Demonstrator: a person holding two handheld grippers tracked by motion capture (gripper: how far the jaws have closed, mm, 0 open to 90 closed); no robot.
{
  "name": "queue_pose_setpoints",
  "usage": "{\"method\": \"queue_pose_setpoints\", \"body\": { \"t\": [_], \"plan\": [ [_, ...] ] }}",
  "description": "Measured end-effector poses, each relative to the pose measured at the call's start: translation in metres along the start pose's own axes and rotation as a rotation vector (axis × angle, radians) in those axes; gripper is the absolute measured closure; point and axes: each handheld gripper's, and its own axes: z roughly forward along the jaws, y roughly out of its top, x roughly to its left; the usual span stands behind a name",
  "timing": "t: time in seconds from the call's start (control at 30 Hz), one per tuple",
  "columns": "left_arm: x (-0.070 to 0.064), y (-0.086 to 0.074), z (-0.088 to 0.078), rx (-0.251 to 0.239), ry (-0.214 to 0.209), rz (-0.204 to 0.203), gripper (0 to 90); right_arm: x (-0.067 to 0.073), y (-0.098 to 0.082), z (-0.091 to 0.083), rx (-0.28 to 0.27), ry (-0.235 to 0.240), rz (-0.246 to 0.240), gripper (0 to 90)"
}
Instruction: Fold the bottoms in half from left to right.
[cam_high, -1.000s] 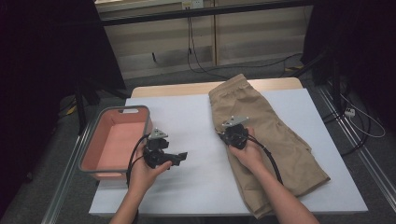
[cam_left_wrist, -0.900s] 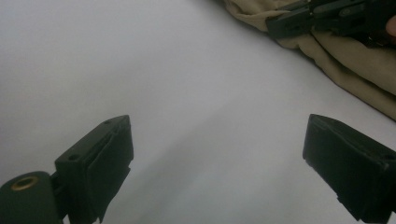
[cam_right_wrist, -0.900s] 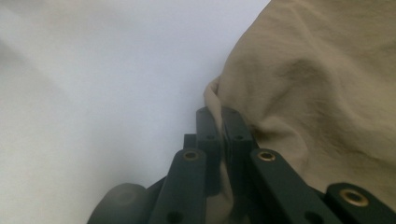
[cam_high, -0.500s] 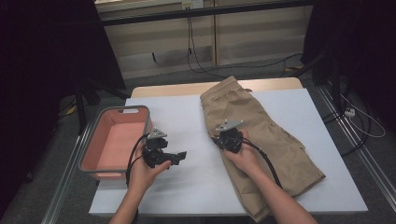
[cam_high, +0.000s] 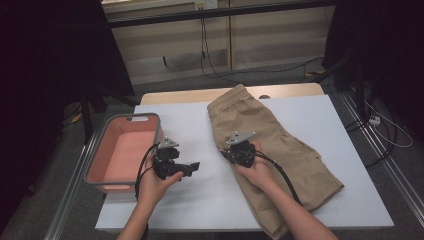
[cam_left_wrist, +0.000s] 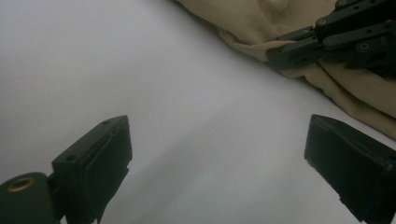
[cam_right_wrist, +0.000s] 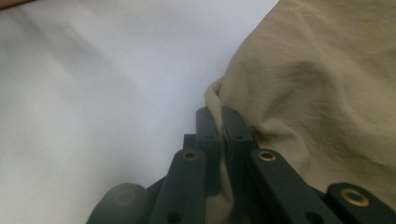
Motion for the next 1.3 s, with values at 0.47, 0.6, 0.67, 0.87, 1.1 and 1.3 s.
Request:
{"method": "queue_pose_setpoints", "body": {
  "t": [0.47,0.6,0.67,0.87,1.1,1.3],
  "plan": [
    [0.0,0.001,0.0,0.001,0.0,0.003,7.5,0.018,0.003,0.004,0.004,0.056,-0.033,87.7],
    [0.0,0.001,0.001,-0.001,0.001,0.003,7.5,0.023,0.004,0.005,0.002,0.072,-0.046,87.7],
    [0.0,0.002,0.001,-0.003,0.001,0.002,7.5,0.027,0.004,0.006,-0.001,0.082,-0.058,87.8],
    [0.001,0.003,-0.001,-0.009,0.006,-0.008,7.5,0.039,0.006,0.007,0.0,0.11,-0.083,87.7],
    [0.003,0.004,-0.002,-0.014,0.013,-0.012,7.5,0.052,0.006,0.008,0.0,0.163,-0.096,87.6],
    [0.004,0.005,-0.003,-0.019,0.017,-0.018,7.5,0.062,0.008,0.006,0.0,0.217,-0.106,87.6]
  ]
}}
